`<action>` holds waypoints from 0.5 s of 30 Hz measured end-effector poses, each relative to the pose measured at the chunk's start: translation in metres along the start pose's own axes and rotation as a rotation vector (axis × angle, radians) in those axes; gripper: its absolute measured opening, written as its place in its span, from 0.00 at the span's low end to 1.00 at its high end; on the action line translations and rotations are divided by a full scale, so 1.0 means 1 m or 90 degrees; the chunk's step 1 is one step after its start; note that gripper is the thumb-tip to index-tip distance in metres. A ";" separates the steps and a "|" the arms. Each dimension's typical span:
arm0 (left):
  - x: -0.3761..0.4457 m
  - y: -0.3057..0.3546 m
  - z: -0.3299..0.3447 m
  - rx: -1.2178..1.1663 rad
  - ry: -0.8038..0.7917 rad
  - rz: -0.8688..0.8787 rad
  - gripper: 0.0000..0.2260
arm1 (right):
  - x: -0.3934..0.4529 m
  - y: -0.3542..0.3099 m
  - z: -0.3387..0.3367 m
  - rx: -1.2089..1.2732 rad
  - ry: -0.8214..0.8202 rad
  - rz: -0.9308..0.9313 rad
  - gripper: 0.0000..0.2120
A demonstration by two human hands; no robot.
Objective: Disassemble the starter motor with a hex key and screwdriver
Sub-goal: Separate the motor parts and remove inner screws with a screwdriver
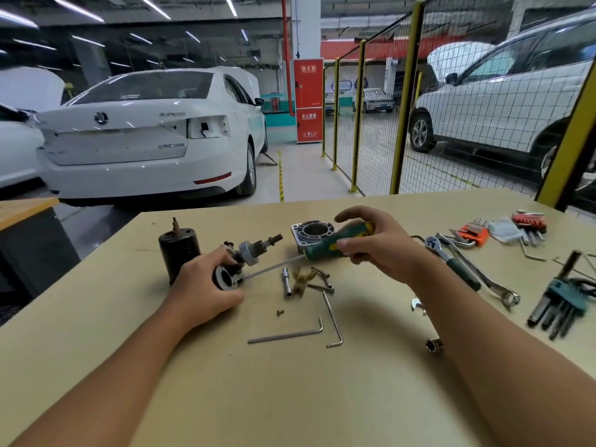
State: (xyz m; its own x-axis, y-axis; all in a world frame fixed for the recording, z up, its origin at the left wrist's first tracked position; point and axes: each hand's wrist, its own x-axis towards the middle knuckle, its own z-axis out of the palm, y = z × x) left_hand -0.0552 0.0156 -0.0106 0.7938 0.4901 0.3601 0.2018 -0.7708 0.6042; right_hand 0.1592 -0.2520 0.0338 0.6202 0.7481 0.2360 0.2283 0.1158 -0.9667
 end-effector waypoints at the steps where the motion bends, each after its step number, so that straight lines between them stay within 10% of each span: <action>1: 0.000 0.000 0.000 0.000 -0.002 0.000 0.17 | 0.000 0.001 0.000 0.013 -0.007 -0.008 0.19; 15: -0.001 0.003 -0.001 -0.008 -0.005 -0.006 0.16 | 0.006 0.006 0.005 0.029 0.008 -0.055 0.18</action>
State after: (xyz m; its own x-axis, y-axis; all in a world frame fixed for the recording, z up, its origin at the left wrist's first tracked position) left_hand -0.0560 0.0136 -0.0084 0.7963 0.4937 0.3495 0.2015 -0.7613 0.6163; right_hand 0.1606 -0.2439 0.0294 0.6085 0.7261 0.3201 0.2477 0.2094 -0.9459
